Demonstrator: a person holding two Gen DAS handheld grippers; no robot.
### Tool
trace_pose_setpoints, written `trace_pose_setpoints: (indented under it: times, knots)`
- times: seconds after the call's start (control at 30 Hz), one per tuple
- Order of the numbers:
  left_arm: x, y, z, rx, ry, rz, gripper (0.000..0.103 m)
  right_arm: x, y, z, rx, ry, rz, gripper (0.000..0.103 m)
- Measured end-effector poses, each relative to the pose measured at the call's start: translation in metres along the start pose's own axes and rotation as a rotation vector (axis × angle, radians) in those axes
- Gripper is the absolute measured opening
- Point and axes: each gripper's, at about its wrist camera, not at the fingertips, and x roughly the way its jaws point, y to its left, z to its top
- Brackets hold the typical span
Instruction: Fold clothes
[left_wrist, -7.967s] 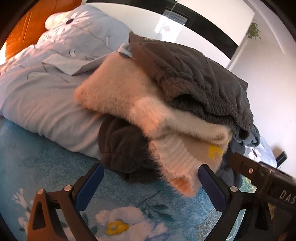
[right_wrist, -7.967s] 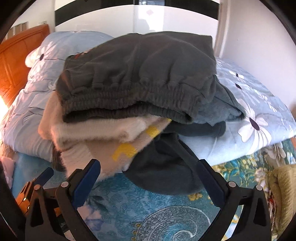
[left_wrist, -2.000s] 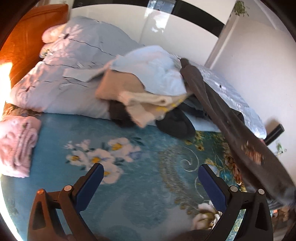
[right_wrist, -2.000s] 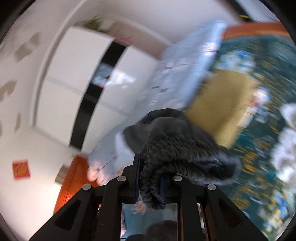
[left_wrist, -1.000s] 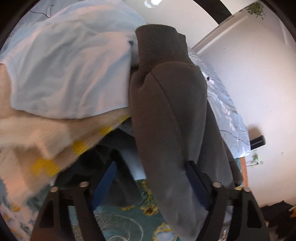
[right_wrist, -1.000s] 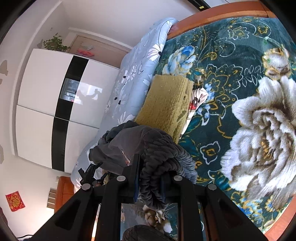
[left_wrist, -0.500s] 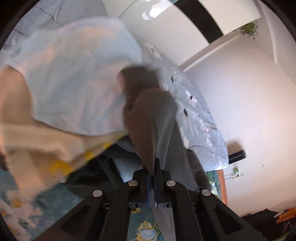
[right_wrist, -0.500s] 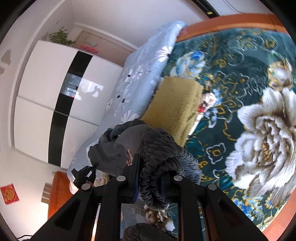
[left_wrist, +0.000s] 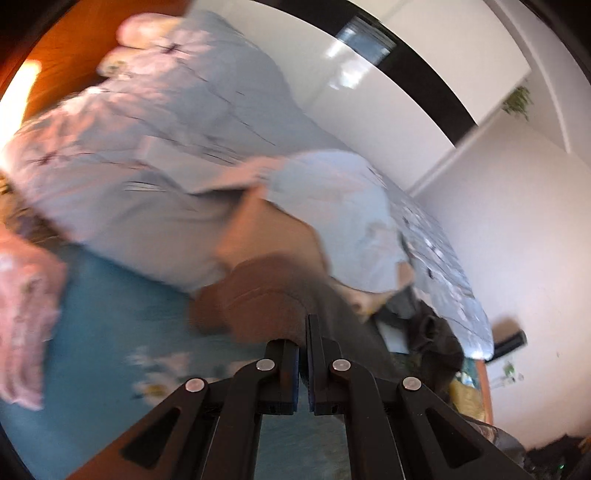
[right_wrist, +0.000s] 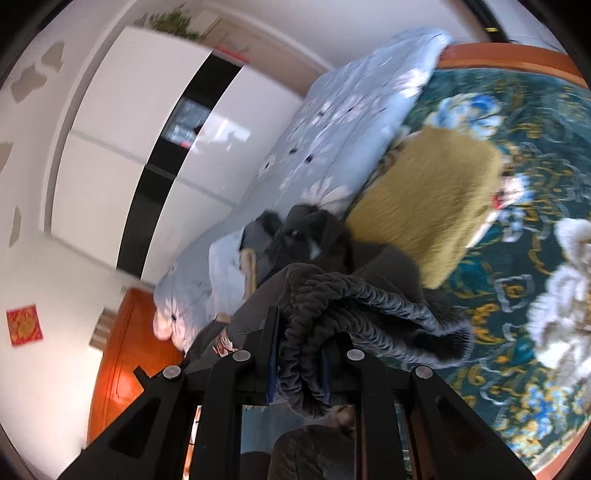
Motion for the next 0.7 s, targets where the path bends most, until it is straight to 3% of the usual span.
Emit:
trace_pose_setpoints:
  times: [0.13, 0.2, 0.33, 0.47, 0.57, 0.7]
  knots:
    - [-0.044, 0.051, -0.017, -0.037, -0.045, 0.044, 0.003, 0.038, 0.036, 0.005, -0.122, 0.061, 0.016, 0.018]
    - [-0.046, 0.071, -0.035, -0.025, -0.009, 0.102, 0.003, 0.054, 0.043, 0.005, -0.182, 0.089, 0.004, 0.018]
    - [-0.027, 0.103, -0.076, -0.043, 0.1, 0.17, 0.003, 0.087, 0.013, -0.01, -0.163, 0.192, -0.104, 0.018]
    - [-0.029, 0.114, -0.102, -0.036, 0.146, 0.189, 0.003, 0.09, -0.03, -0.034, -0.093, 0.258, -0.19, 0.018]
    - [-0.031, 0.115, -0.113, -0.023, 0.173, 0.204, 0.004, 0.08, -0.043, -0.041, -0.084, 0.261, -0.234, 0.018]
    - [-0.025, 0.122, -0.124, -0.064, 0.224, 0.122, 0.008, 0.072, -0.055, -0.042, -0.07, 0.236, -0.287, 0.018]
